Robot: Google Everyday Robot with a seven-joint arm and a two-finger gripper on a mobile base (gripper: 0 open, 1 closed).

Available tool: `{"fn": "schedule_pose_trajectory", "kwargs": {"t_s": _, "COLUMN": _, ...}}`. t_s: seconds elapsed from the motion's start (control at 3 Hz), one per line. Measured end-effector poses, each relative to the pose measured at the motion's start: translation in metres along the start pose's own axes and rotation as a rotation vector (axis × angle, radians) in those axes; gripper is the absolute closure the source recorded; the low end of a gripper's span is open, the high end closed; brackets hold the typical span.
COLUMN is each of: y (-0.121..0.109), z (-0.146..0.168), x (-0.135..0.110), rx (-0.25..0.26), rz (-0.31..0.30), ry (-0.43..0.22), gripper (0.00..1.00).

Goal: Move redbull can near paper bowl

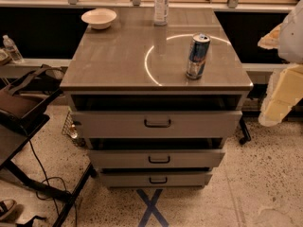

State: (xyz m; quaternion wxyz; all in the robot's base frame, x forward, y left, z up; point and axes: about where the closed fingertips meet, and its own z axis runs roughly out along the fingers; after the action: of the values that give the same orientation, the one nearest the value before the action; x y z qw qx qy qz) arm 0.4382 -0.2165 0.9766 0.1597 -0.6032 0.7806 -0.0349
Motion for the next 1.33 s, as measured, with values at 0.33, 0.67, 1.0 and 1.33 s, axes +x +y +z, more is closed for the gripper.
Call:
{"fn": "schedule_pose_trajectory", "kwargs": {"t_s": 0.33, "y": 0.0, "z": 0.0, "x": 0.0, "rx": 0.0, "rz": 0.0, "ry": 0.0, "gripper": 0.0}}
{"fn": "schedule_pose_trajectory", "kwargs": {"t_s": 0.67, "y": -0.012, "z": 0.005, "x": -0.005, "rx": 0.029, "rz": 0.046, "ry": -0.072, "gripper": 0.0}}
{"fn": "schedule_pose_trajectory", "kwargs": {"t_s": 1.0, "y": -0.044, "z": 0.027, "x": -0.006, "rx": 0.105, "rz": 0.225, "ry": -0.29, "gripper": 0.0}}
{"fn": "schedule_pose_trajectory", "kwargs": {"t_s": 1.33, "y": -0.057, "z": 0.04, "x": 0.006, "rx": 0.169, "rz": 0.332, "ry": -0.435, "gripper": 0.0}}
